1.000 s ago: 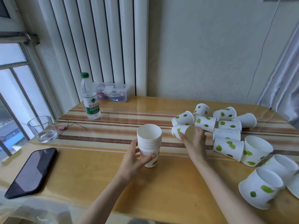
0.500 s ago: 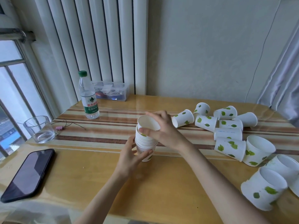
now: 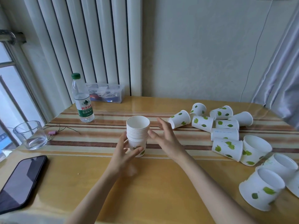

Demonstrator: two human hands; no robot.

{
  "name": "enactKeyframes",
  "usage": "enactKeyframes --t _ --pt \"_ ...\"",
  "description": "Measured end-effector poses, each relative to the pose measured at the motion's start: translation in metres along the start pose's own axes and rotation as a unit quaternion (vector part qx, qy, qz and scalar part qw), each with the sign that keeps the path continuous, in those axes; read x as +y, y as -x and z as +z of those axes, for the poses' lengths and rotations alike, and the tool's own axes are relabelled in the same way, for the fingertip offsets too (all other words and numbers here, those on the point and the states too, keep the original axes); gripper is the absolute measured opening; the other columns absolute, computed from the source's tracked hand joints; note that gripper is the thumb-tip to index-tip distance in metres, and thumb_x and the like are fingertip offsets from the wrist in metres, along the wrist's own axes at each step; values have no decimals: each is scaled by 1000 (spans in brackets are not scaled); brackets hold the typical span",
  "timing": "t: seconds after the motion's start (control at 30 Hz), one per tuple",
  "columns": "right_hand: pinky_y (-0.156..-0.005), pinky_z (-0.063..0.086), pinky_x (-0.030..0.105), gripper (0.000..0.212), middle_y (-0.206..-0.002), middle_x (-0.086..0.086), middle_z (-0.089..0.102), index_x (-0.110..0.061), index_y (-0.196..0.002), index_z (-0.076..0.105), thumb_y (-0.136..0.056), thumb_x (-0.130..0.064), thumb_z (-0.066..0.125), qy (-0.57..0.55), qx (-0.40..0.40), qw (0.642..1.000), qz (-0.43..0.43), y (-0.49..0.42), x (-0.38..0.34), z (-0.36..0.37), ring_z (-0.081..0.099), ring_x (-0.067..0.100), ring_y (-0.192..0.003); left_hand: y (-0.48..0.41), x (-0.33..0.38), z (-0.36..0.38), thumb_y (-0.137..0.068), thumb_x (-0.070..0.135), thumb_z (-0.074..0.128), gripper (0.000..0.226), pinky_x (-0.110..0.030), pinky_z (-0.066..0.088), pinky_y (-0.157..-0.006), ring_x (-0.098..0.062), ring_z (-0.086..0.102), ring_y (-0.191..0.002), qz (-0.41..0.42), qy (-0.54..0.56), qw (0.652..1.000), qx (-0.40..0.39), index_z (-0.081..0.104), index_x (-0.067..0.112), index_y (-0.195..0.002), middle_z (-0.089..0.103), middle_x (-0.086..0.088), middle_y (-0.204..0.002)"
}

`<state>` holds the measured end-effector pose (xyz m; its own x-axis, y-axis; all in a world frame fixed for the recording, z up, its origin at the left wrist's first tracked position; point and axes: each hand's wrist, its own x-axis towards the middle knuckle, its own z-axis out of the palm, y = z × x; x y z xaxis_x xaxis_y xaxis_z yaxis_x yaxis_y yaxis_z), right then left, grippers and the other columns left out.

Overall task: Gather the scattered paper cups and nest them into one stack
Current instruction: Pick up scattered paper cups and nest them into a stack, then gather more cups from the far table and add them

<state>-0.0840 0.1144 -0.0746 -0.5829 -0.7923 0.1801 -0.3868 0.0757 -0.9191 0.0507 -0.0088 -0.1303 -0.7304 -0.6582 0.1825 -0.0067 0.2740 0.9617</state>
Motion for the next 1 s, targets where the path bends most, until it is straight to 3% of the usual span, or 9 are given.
enactKeyframes --t 0.1,0.23,0.37,0.47,0.6,0.7,0.77,0.87,1.0 --pt "-105 28 26 58 -146 -7 32 -27 -138 32 -88 -40 57 -1 48 999 22 18 22 -28 32 6 -132 17 3 2 -65 47 76 92 -34 29 -108 -13 37 -131 -9 -61 996 63 30 21 -141 36 2 -144" --pt "-97 30 22 43 -135 -1 42 -17 -131 42 -90 -21 55 87 167 982 17 42 41 -72 40 12 -126 55 20 14 -78 24 72 60 -26 34 -103 -14 44 -117 102 -128 965 205 42 14 -128 43 -2 -125" --pt "-89 39 25 28 -122 -1 51 -17 -118 49 -90 -11 50 66 297 952 43 68 42 -105 48 17 -116 64 45 53 -79 36 59 28 -7 36 -85 1 51 -98 201 -128 969 62 53 22 -103 55 5 -103" --pt "-77 42 12 18 -112 -7 57 -19 -106 55 -91 -11 49 35 300 953 33 104 33 -106 55 7 -105 50 54 96 -82 40 57 26 -9 37 -86 0 51 -102 205 -143 965 -76 55 26 -104 55 10 -104" --pt "-87 40 8 17 -105 -8 61 -17 -101 59 -88 -11 51 110 312 942 -62 164 26 -107 56 0 -102 32 57 147 -85 31 62 20 -12 37 -87 -2 52 -102 185 -107 969 -126 55 25 -103 56 9 -102" --pt "-96 35 13 23 -109 -4 56 -12 -106 58 -84 -16 54 246 391 883 -82 194 36 -126 47 -1 -110 29 64 182 -85 26 63 20 -6 35 -86 0 51 -102 199 -85 963 -158 55 25 -104 57 5 -105" --pt "-102 30 22 48 -125 7 50 -11 -122 49 -78 -17 68 296 424 856 -16 202 50 -137 38 13 -119 26 66 202 -85 26 63 25 -10 37 -91 -2 51 -105 211 -79 958 -180 54 23 -108 55 2 -112" --pt "-107 30 37 92 -141 13 39 -10 -142 22 -70 -26 78 218 370 889 159 204 67 -140 30 25 -129 6 61 229 -82 25 66 47 -33 40 -103 -16 47 -121 255 -141 937 -194 49 22 -126 49 -1 -132" --pt "-92 40 35 80 -123 10 53 -12 -133 30 -71 -37 74 190 368 881 229 203 80 -137 46 29 -115 -21 58 258 -83 29 65 72 -41 18 -114 -26 21 -143 256 -277 904 -202 27 23 -144 26 -5 -155"
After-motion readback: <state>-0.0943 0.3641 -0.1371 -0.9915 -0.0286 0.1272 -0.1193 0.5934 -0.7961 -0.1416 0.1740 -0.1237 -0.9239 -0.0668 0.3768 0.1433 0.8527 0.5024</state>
